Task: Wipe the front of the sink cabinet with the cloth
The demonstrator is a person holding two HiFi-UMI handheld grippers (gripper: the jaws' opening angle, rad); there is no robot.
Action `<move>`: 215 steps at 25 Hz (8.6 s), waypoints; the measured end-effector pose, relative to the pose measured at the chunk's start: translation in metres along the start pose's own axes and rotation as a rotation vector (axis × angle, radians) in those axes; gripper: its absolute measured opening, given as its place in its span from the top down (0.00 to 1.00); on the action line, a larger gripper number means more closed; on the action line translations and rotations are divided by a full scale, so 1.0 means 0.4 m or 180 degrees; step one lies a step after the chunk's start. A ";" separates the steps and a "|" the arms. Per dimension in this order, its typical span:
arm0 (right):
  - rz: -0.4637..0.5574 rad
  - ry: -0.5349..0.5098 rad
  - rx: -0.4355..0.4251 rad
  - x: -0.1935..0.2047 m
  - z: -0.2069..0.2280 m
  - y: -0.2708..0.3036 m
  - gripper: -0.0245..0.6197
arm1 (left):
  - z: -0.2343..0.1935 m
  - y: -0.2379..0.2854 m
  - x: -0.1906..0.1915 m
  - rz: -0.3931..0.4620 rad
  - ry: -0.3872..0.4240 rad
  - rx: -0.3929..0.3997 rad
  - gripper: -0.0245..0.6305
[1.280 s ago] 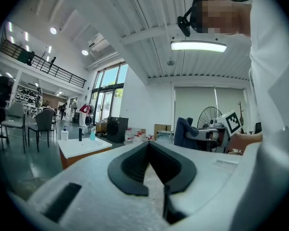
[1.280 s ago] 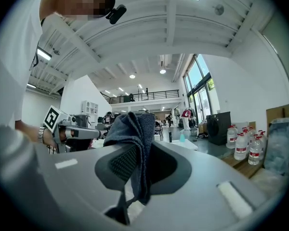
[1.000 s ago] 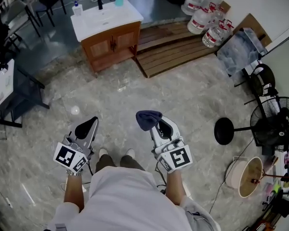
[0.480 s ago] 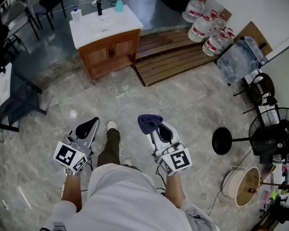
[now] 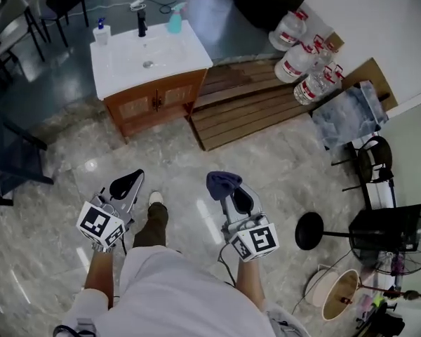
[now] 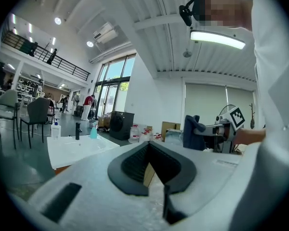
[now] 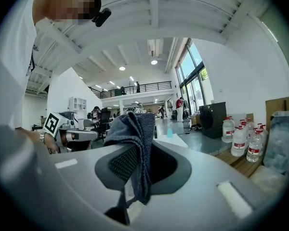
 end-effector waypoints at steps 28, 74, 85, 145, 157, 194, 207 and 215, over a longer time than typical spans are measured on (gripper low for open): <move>-0.0353 -0.0155 -0.1366 -0.063 0.437 0.725 0.87 | -0.385 0.453 -0.101 0.0059 0.0021 -0.1345 0.96; 0.0671 -0.0789 -0.1808 1.033 0.146 1.334 0.87 | -0.962 0.467 1.007 0.0885 0.0876 -0.1907 0.96; 0.0693 -0.0582 -0.2048 0.993 -0.123 1.406 0.87 | -0.947 0.298 1.030 0.1013 0.0744 -0.2295 0.96; 0.0848 -0.0954 -0.0180 0.846 0.470 1.473 0.86 | -0.908 0.397 1.046 0.0794 0.0924 -0.2206 0.96; 0.0828 -0.0924 0.0220 0.823 0.649 1.450 0.86 | -0.919 0.390 1.052 0.0698 0.0936 -0.2247 0.96; 0.0760 -0.0673 0.1021 0.798 0.898 1.386 0.88 | -0.883 0.319 1.041 0.0849 0.0971 -0.2259 0.96; 0.0934 -0.0126 -0.0808 0.937 0.347 1.387 0.86 | -0.890 0.235 1.041 0.0969 0.0885 -0.2555 0.96; 0.0498 -0.0644 -0.1631 1.086 0.043 1.464 0.85 | -0.893 0.222 1.040 0.0961 0.0896 -0.2621 0.96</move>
Point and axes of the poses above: the fingertips, and each gripper's own axes: y forward along the fingers, z to its right, x out of its underside, the point moved 3 cm from there along -y, backward along the fingers, and after that the axes turned 2 degrees about z, right-handed, at the moved point
